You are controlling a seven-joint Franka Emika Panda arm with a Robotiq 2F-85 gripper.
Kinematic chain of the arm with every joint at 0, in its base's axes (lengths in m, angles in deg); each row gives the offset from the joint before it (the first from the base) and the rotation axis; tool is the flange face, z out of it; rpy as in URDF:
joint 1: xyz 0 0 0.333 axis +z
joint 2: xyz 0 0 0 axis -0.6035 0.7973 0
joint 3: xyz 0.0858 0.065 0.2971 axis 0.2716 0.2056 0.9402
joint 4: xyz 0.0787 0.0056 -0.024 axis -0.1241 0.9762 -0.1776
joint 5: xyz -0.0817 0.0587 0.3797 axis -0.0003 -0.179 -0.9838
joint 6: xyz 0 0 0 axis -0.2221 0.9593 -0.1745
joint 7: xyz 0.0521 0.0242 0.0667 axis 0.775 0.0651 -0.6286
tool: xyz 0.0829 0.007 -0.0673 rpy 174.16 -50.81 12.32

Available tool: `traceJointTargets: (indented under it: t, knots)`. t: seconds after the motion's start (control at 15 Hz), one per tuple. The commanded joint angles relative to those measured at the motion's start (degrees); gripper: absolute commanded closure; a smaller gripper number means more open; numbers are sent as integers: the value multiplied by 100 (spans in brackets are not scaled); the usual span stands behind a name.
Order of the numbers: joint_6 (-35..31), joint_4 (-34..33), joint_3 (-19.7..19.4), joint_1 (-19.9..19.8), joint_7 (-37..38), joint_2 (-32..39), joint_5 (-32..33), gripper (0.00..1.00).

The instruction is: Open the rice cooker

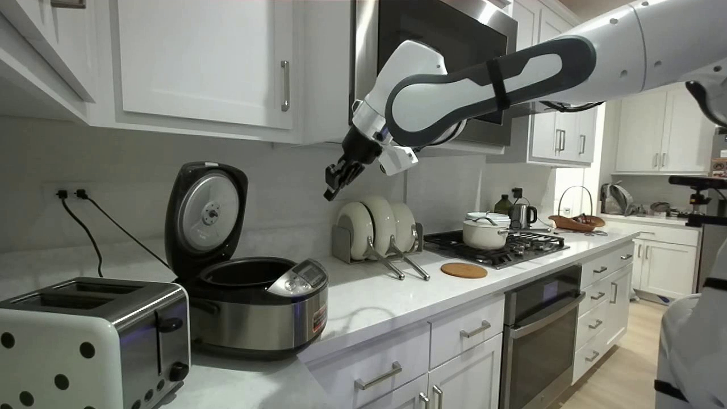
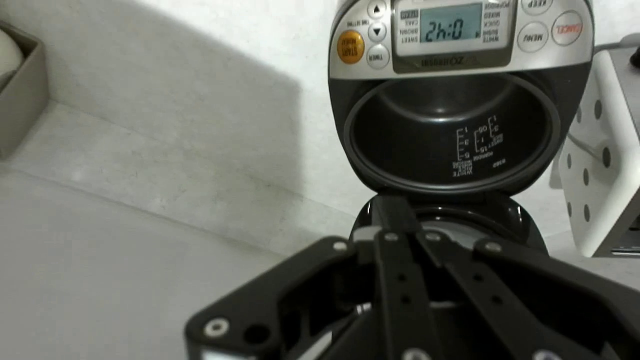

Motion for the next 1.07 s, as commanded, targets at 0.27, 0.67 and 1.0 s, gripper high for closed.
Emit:
traceJointTargets:
  t: [0.27, 0.67, 1.0]
  knots:
    - [1879, -474, 36, -50, 137, -26, -22, 100]
    - [3460, -985, 77, -92, 394, 150, -2, 68]
    - [3288, -800, 22, -56, 251, 44, -15, 67]
